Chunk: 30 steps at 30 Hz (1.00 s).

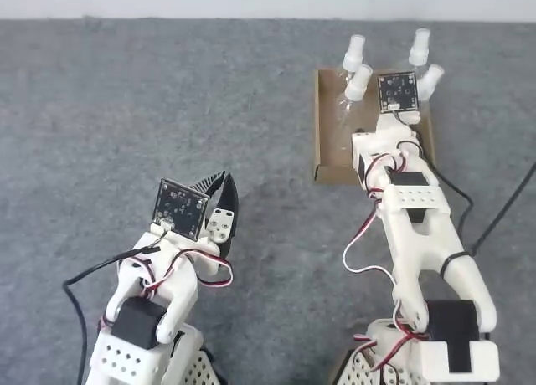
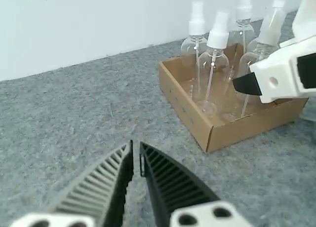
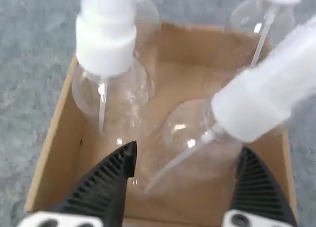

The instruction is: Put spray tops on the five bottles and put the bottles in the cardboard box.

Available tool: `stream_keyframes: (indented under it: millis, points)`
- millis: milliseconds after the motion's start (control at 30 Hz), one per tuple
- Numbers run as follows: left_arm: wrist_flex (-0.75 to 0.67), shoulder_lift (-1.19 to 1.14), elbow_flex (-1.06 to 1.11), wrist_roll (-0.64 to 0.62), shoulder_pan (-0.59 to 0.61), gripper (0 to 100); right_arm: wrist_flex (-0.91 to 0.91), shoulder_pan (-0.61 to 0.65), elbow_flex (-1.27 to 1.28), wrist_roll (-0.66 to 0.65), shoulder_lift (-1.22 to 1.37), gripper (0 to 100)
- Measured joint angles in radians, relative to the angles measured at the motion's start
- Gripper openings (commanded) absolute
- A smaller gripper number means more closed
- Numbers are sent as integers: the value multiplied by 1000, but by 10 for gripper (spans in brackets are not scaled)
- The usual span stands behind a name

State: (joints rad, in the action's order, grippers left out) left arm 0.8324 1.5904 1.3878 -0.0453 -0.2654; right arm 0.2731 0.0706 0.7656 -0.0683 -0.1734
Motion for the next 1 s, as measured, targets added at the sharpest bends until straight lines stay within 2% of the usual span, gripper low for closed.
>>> stream_keyframes:
  millis: [600,1000]
  points:
    - [0,0,0,0,0,13,213,2,-23,0,-245,257]
    - [0,0,0,0,0,13,351,98,-23,0,-445,257]
